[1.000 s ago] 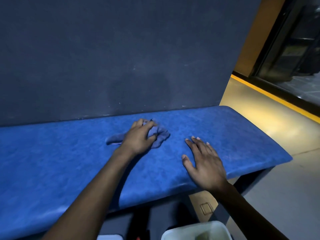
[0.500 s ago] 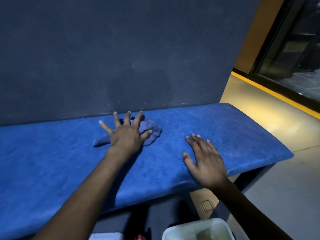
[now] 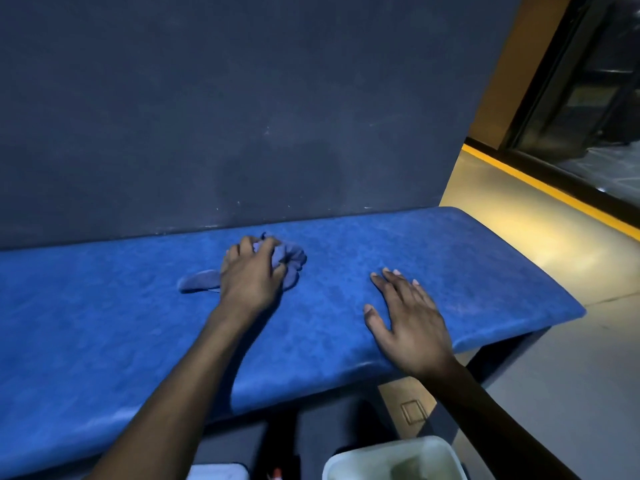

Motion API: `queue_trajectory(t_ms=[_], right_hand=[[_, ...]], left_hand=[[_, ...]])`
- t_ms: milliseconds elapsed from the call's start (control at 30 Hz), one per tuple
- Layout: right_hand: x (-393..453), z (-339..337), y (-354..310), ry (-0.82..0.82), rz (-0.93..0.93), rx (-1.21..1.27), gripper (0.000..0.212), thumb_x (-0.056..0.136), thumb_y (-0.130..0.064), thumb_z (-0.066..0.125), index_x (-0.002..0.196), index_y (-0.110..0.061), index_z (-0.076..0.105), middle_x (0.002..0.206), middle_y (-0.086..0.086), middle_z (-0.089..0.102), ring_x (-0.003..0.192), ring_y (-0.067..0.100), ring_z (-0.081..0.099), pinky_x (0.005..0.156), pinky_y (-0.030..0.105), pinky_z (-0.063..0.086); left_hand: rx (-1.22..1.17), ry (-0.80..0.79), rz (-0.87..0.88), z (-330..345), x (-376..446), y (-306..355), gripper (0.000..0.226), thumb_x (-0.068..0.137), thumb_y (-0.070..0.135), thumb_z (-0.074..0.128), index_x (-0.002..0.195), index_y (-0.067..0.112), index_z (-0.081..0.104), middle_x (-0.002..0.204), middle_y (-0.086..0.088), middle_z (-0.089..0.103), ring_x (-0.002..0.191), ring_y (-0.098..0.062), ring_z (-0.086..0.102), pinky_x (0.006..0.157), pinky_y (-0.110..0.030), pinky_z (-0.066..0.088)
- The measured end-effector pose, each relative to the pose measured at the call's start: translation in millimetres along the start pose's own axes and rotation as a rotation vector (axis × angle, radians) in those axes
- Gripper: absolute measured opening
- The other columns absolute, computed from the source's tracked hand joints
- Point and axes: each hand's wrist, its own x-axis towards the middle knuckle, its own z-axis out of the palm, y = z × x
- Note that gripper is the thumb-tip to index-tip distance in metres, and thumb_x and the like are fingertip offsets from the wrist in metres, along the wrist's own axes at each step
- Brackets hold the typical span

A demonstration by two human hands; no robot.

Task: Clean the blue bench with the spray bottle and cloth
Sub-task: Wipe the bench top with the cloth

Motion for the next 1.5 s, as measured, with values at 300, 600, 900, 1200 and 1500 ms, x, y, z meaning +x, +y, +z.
queue_trajectory(t_ms=[300,600,900,1200,1500], right_hand=[[0.1,2.7,5.1,-0.007,-0.017,0.008,0.067,0.092,-0.053,0.029,0.150,-0.022,0.043,0.160,-0.002,0.039,0.150,0.012,0.028,0.126,0.035,0.015],[0.8,3.4,4.3,0.012,-0.008,0.032,0.066,0.088,-0.046,0.033,0.149,-0.023,0.045,0.158,-0.001,0.042,0.149,0.013,0.030,0.125,0.036,0.017],[0.3,3.8,5.5,0.012,-0.029,0.014,0.067,0.089,-0.043,0.031,0.151,-0.019,0.043,0.158,0.000,0.042,0.149,0.015,0.033,0.125,0.037,0.019],[0.3,3.4,4.5,0.041,-0.034,0.010,0.064,0.094,-0.049,0.033,0.149,-0.019,0.046,0.155,0.002,0.046,0.147,0.016,0.036,0.124,0.039,0.022],[0.5,4.5,5.6,0.041,-0.041,-0.002,0.063,0.094,-0.050,0.032,0.148,-0.021,0.047,0.155,0.001,0.047,0.147,0.017,0.037,0.123,0.038,0.023]], left_hand=[[-0.060,-0.100,0.342,14.3,-42.1,66.6,0.050,0.088,0.041,0.057,0.136,0.026,0.056,0.139,-0.014,0.051,0.122,-0.040,0.050,0.100,-0.049,0.045],[-0.096,-0.082,0.059,18.2,33.3,31.0,0.045,0.093,0.042,0.044,0.127,0.017,0.060,0.131,-0.022,0.051,0.119,-0.045,0.046,0.100,-0.048,0.041],[-0.285,-0.315,0.415,-19.0,-39.5,6.9,0.029,0.080,0.042,0.050,0.106,0.032,0.060,0.121,0.005,0.051,0.114,-0.021,0.045,0.099,-0.035,0.034],[-0.148,-0.213,0.183,19.3,36.1,32.5,0.059,0.078,0.046,0.042,0.126,0.018,0.059,0.135,-0.016,0.048,0.123,-0.040,0.044,0.104,-0.045,0.040],[-0.241,-0.296,0.451,-25.8,-42.2,-8.3,0.045,0.085,0.049,0.043,0.119,0.027,0.063,0.129,0.000,0.052,0.119,-0.022,0.047,0.104,-0.036,0.035]])
